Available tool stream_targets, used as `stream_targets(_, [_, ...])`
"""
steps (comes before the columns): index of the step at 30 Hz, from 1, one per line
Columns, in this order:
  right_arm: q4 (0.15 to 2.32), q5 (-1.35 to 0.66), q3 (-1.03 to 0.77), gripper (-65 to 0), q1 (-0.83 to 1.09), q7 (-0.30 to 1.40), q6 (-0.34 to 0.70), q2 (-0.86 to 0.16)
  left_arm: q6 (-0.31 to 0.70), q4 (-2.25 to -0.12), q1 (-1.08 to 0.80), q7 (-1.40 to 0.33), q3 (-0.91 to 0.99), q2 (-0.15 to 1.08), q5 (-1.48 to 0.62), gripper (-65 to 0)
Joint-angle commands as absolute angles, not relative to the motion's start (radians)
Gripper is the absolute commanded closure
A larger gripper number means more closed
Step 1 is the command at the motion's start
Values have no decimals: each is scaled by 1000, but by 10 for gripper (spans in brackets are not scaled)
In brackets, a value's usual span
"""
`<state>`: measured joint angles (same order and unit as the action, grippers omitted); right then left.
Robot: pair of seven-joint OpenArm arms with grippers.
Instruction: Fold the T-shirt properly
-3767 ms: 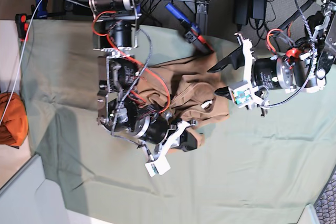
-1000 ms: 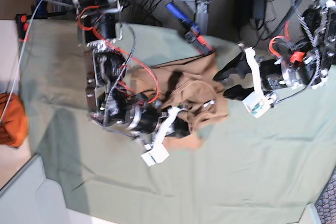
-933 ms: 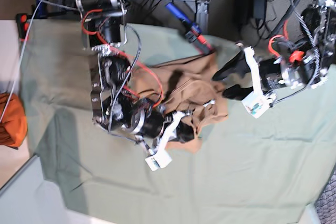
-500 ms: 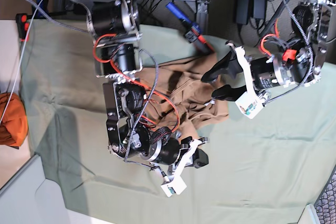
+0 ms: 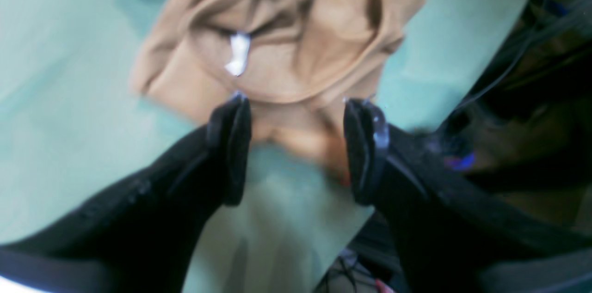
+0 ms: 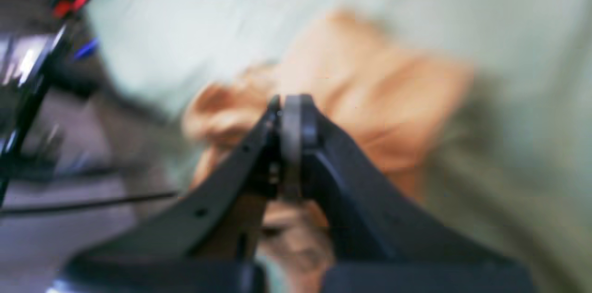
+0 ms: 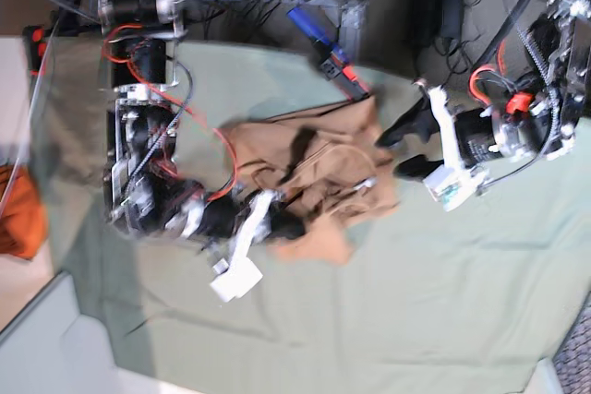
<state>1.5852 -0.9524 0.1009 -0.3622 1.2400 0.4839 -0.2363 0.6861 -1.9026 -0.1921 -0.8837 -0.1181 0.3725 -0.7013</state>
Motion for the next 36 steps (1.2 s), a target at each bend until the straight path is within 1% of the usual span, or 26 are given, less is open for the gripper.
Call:
stream_targets(1, [1630, -987, 94, 0, -374, 1224, 611, -265, 698, -1921, -183, -865, -108, 394, -717, -356])
stream_targets(6, [1742, -1064, 94, 0, -294, 1293, 618, -370, 698, -1921, -183, -865, -74, 450, -717, -356])
stream_targets(12, [1824, -1077, 94, -4, -288, 1307, 617, -493, 698, -1921, -184, -868, -19, 493, -717, -356])
stream_targets(14, [1829, -1108, 94, -136, -287, 1316, 618, -532, 698, -1921, -184, -869, -10, 504, -717, -356])
stream_targets(15, [1833, -1123, 99, -183, -287, 1322, 618, -548, 698, -1919, -187, -869, -7, 511, -714, -356])
stream_targets(16, [1840, -1131, 110, -205, -287, 1325, 623, -566, 698, -1916, -189, -869, -7, 517, -712, -356])
stream_targets(19, [1876, -1130, 183, -230, -288, 1326, 625, -619, 698, -1914, -203, -867, -7, 530, -681, -356])
stream_targets(21, [1896, -1103, 252, -274, -293, 1325, 625, -644, 698, -1914, -206, -865, -7, 534, -656, -356])
stream_targets(23, [1904, -1055, 322, -319, -310, 1318, 625, -648, 698, -1913, -206, -865, -5, 536, -628, -356])
stream_targets(24, [1904, -1030, 355, -322, -324, 1308, 625, -648, 698, -1913, -206, -864, -5, 536, -624, -356])
stream_targets(29, [1904, -956, 487, -322, -388, 1236, 624, -644, 698, -1911, -234, -856, -5, 532, -624, -356])
stream_targets(36, [1901, -813, 644, -321, -457, 1197, 623, -606, 698, -1911, -247, -857, -5, 532, -608, -356])
